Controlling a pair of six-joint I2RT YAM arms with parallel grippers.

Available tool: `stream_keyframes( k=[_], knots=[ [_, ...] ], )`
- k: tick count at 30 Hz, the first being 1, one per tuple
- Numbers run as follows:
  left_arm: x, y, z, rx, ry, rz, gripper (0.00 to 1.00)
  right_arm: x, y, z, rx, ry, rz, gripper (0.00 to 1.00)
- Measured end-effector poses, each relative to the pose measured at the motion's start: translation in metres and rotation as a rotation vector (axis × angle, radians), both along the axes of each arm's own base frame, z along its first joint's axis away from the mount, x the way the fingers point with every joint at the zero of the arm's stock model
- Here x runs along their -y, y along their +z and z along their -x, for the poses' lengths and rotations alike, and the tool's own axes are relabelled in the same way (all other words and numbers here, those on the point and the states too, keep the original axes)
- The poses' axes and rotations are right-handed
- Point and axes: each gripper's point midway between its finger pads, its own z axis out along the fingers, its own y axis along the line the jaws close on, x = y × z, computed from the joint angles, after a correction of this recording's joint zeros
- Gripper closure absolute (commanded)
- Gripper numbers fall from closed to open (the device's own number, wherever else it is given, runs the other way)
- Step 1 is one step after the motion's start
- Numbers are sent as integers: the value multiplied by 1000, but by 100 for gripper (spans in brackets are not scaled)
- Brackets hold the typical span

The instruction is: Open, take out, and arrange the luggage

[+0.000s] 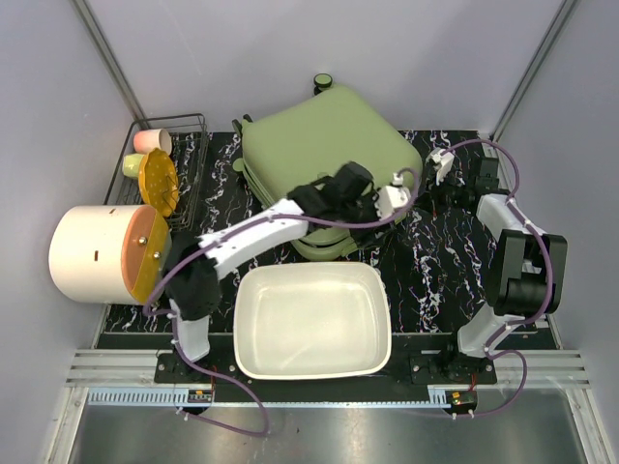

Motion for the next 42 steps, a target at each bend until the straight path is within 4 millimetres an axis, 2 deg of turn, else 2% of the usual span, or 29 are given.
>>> stream_keyframes(
  k=[3, 5, 7, 9, 13, 20, 23, 29, 30, 32, 34, 38, 42],
  knots=[
    [19, -52, -2, -22, 24, -92, 47, -1, 0, 0, -15, -12, -11, 100],
    [22, -82, -5, -36, 46, -155, 47, -1, 0, 1, -22, -17, -16, 100],
    [21, -106, -11, -35, 77, -210, 47, -1, 0, 1, -27, -21, -21, 100],
    [22, -119, -19, -21, 109, -242, 47, -1, 1, 1, -30, -24, -24, 100],
    [39, -118, -37, 68, 175, -233, 47, -1, 1, 1, -37, -31, -31, 100],
    [45, -133, -52, 173, 268, -286, 48, -2, 1, 1, -40, -33, -33, 100],
    [44, -135, -55, 199, 285, -304, 60, -2, 1, 1, -41, -33, -34, 100],
    [34, -143, -61, 217, 284, -314, 96, -1, 1, 0, -34, -29, -27, 100],
    [34, -143, -61, 214, 287, -305, 100, -1, 0, 0, -31, -26, -24, 100],
    [32, -143, -61, 206, 288, -283, 100, -1, 0, 1, -26, -20, -17, 100],
    [24, -142, -58, 192, 279, -272, 100, -3, -1, 4, -25, 0, -16, 100],
    [-4, -142, -50, 156, 258, -285, 100, -15, -2, 14, -31, 60, -20, 100],
    [-35, -143, -40, 126, 228, -325, 100, -10, -3, 11, 6, 73, 9, 100]
  ],
)
